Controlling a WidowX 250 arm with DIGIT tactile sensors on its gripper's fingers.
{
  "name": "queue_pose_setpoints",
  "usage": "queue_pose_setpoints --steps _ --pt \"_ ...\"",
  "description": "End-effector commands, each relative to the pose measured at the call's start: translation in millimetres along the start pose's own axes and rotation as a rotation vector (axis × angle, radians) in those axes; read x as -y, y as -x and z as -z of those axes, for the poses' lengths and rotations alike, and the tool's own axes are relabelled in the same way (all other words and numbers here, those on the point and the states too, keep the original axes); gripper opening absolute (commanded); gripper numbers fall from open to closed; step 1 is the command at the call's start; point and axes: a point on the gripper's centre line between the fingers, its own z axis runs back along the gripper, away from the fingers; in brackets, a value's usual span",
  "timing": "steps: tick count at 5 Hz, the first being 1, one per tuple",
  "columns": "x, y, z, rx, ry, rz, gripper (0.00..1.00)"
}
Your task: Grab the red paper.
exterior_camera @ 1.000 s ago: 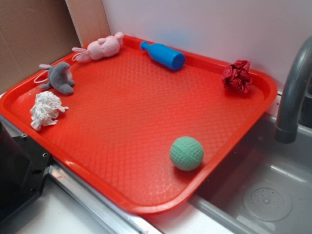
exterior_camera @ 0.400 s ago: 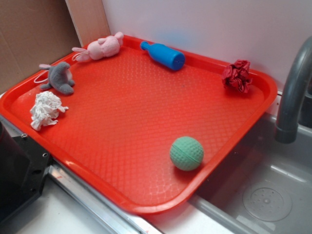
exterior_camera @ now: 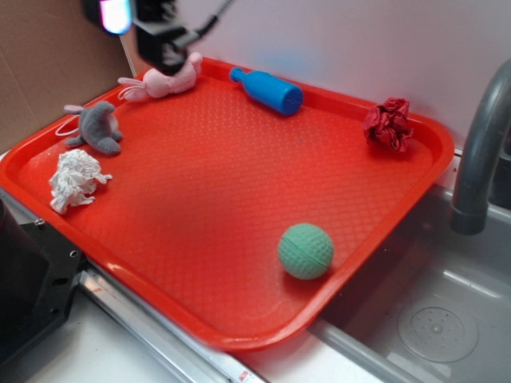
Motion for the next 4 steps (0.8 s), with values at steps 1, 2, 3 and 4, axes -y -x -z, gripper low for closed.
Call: queue_pose_setpoints --steps 1,2,3,4 --pt "66 -105 55 0.280 0.026 0.091 1.00" --pt "87 -126 86 0.400 0.122 0.088 1.00" --pt "90 -130 57 0.449 0.170 0.105 1.00" --pt "85 -117 38 0.469 0.200 0.127 1.00"
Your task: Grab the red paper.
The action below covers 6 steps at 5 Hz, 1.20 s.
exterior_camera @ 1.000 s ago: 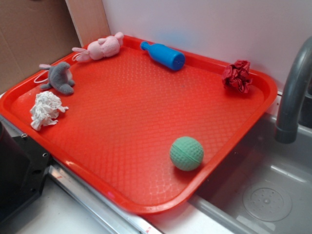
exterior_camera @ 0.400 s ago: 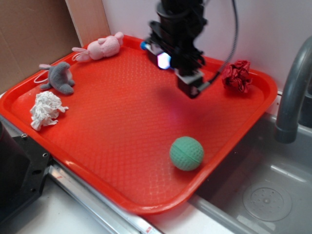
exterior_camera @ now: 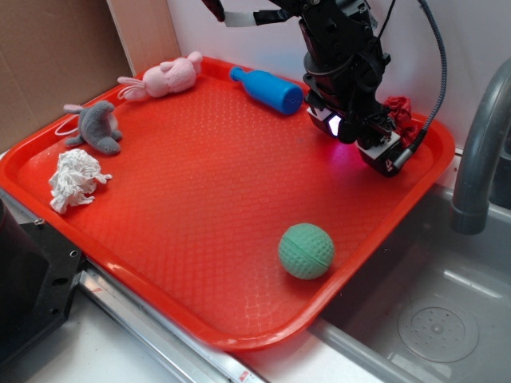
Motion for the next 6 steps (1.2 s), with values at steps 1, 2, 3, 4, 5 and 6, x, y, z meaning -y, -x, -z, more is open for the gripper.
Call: queue_pose_setpoints --steps 1,2,3,4,5,6 --pt "5 -17 -68 0.106 0.047 0.024 1.00" --pt "7 -26 -80 0.131 0.020 0.022 1.00" --pt "8 -44 -72 0.160 0.055 0.026 1.00" --pt "12 -62 -57 0.200 0.089 0.001 1.00" --pt "14 -69 -37 0.157 0.059 0.022 1.00" --pt "9 -62 -14 0.103 0.051 0.016 1.00"
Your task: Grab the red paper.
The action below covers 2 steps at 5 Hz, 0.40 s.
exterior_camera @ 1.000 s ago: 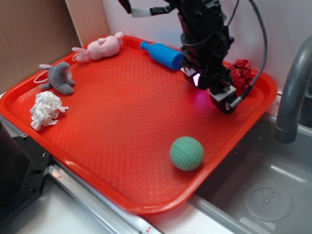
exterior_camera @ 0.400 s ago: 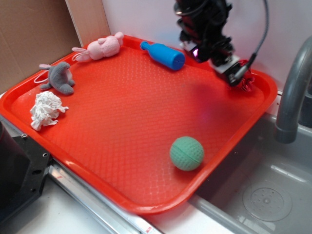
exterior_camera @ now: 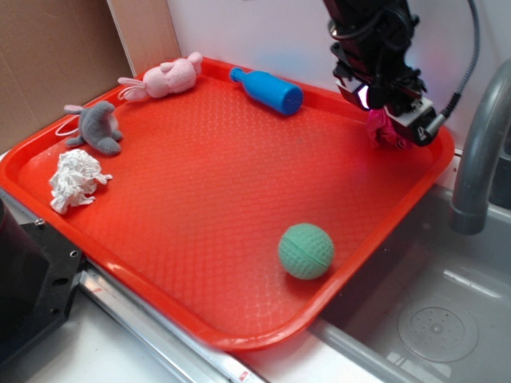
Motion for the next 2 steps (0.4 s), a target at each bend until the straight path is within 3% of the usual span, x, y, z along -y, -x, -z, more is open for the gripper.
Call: queue_pose_setpoints --steps 1,2 --pt "-4 -8 -5 -0.019 0.002 -0.020 0.00" --pt "-13 14 -58 -0.075 -0.014 -0.038 0.00"
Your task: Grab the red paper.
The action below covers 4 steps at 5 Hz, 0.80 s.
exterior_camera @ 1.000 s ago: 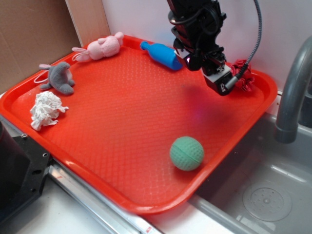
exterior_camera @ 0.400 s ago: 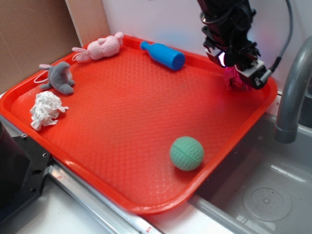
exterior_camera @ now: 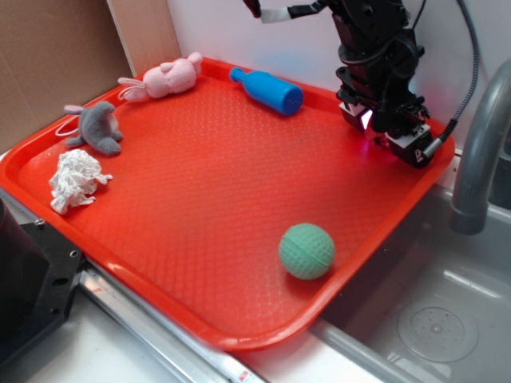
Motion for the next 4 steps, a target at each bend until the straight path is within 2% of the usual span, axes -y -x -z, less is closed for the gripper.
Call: queue_pose_setpoints --steps 1,2,3,4 --pt "-36 34 -139 -0.175 -0.017 -0.090 0.00" --pt "-70 57 -204 -0.392 0.029 -0.284 0.00" --pt "-77 101 -248 -0.403 -0.041 -0.404 0.00" --pt "-69 121 -259 -0.349 -0.138 -0.393 0.00"
